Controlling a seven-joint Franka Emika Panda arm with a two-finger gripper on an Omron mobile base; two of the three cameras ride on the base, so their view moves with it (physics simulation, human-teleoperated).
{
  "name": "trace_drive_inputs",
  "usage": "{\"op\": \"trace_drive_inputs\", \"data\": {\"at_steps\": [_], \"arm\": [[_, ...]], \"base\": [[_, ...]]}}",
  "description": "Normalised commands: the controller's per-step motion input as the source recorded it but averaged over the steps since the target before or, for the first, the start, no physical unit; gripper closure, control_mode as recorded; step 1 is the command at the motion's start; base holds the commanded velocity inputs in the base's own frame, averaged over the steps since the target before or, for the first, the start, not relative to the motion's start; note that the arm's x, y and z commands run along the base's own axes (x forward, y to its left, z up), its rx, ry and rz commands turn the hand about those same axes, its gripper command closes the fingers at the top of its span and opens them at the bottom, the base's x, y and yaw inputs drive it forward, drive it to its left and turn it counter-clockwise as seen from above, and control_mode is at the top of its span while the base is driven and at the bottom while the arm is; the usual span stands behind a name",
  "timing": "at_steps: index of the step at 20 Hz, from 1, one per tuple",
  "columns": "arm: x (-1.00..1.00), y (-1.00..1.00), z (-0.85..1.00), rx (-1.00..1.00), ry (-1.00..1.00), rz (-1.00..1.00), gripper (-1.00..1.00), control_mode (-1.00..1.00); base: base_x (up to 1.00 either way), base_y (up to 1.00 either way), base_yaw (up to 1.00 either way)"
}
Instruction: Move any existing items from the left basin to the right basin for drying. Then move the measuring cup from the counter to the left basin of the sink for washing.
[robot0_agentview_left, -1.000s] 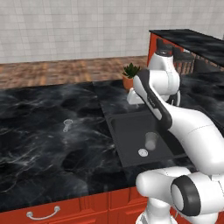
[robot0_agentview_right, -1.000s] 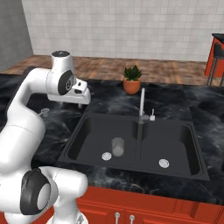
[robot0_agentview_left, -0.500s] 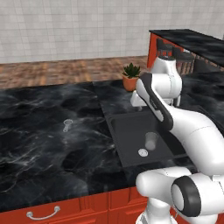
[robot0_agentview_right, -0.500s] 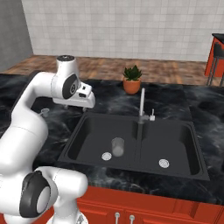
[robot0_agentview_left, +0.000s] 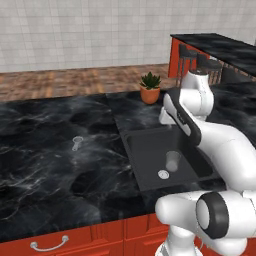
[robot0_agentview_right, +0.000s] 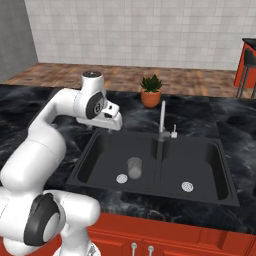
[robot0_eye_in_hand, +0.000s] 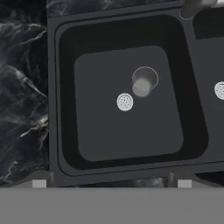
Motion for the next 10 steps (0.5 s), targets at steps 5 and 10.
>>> {"op": "trace_drive_inputs", "data": {"at_steps": [5,10], "arm": [[0.2,-0.22,-0.35,0.0,0.04,-0.11,-1.0,-1.0],[0.09,-0.14,-0.3,0.0,0.03,-0.1,-1.0,-1.0]], "base": [[0.0,0.0,0.0],[0.0,0.0,0.0]]}}
